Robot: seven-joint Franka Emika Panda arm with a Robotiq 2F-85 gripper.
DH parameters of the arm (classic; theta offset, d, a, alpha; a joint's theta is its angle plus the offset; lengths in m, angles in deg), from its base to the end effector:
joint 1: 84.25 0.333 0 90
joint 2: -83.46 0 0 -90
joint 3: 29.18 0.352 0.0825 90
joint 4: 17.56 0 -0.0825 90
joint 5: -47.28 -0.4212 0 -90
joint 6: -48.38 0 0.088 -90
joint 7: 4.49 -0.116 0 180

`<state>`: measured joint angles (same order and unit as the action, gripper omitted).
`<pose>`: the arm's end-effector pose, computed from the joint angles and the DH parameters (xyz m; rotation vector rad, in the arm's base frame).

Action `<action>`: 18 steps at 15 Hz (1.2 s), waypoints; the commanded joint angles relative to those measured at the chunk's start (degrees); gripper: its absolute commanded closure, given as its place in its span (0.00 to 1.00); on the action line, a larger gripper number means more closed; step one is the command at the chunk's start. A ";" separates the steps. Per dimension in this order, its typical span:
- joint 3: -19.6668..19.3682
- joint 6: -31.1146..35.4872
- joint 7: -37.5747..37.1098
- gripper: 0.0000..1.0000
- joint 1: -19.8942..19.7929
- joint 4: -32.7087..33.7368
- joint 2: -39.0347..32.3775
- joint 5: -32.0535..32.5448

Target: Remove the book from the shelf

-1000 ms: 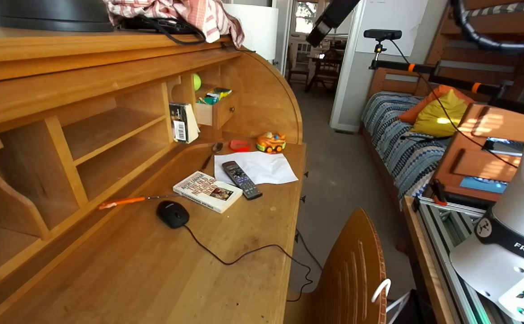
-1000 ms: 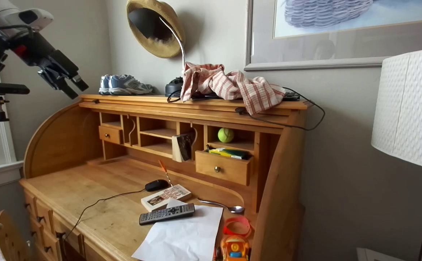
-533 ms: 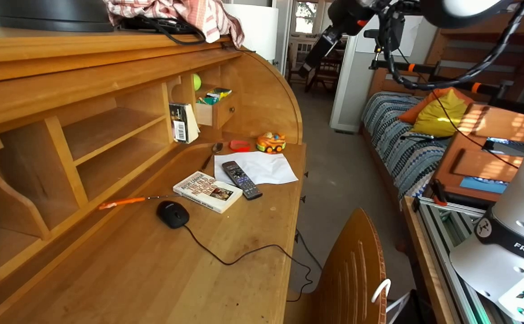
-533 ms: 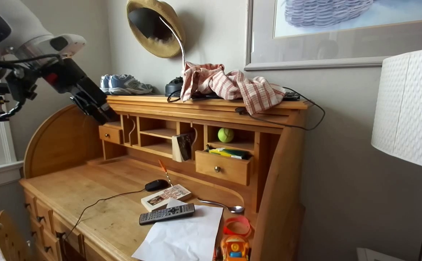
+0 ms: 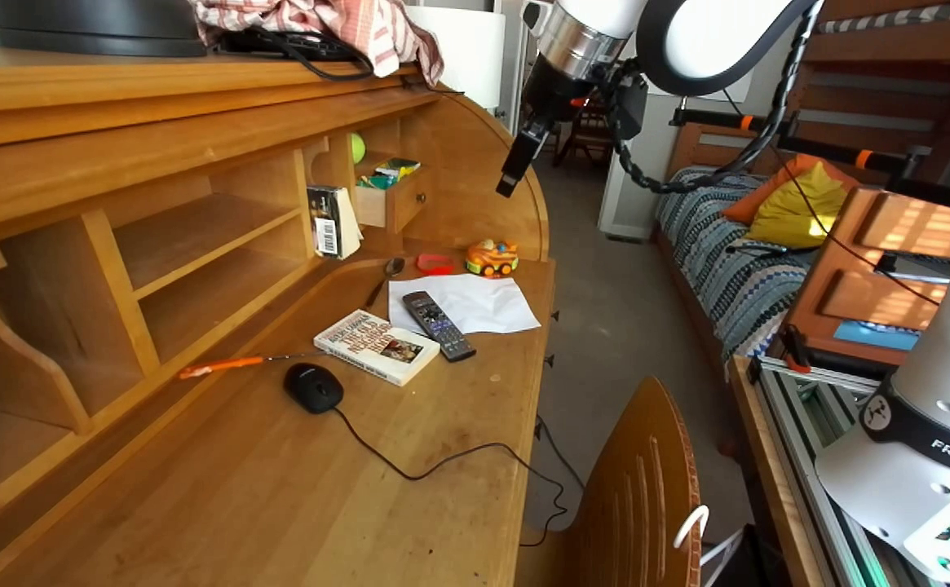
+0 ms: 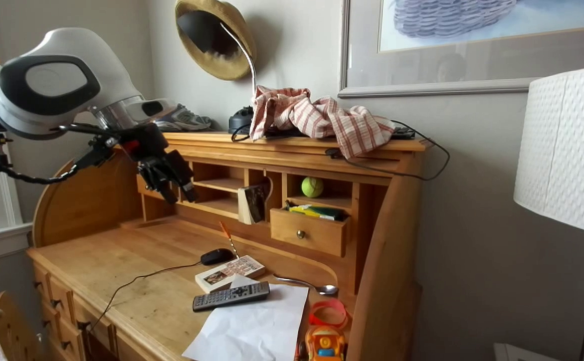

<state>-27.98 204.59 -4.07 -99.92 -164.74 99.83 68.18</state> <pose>0.4683 -0.1083 0.4123 2.8052 0.0800 0.5772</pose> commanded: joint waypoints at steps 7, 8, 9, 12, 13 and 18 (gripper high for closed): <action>-1.91 11.37 -2.02 0.00 -0.49 -3.25 -1.75 5.18; -2.40 14.41 -0.52 0.00 -0.47 -3.49 -2.06 5.68; -5.36 19.16 -0.90 0.00 1.45 -4.06 -3.50 7.60; -9.32 33.38 0.24 0.00 2.61 -5.76 -9.47 8.62; -9.87 37.93 0.31 0.00 2.33 -5.94 -11.83 8.84; -10.07 61.44 0.24 0.00 0.87 -4.11 -29.33 6.16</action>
<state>-37.98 254.80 -3.61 -98.61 -171.17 81.77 74.83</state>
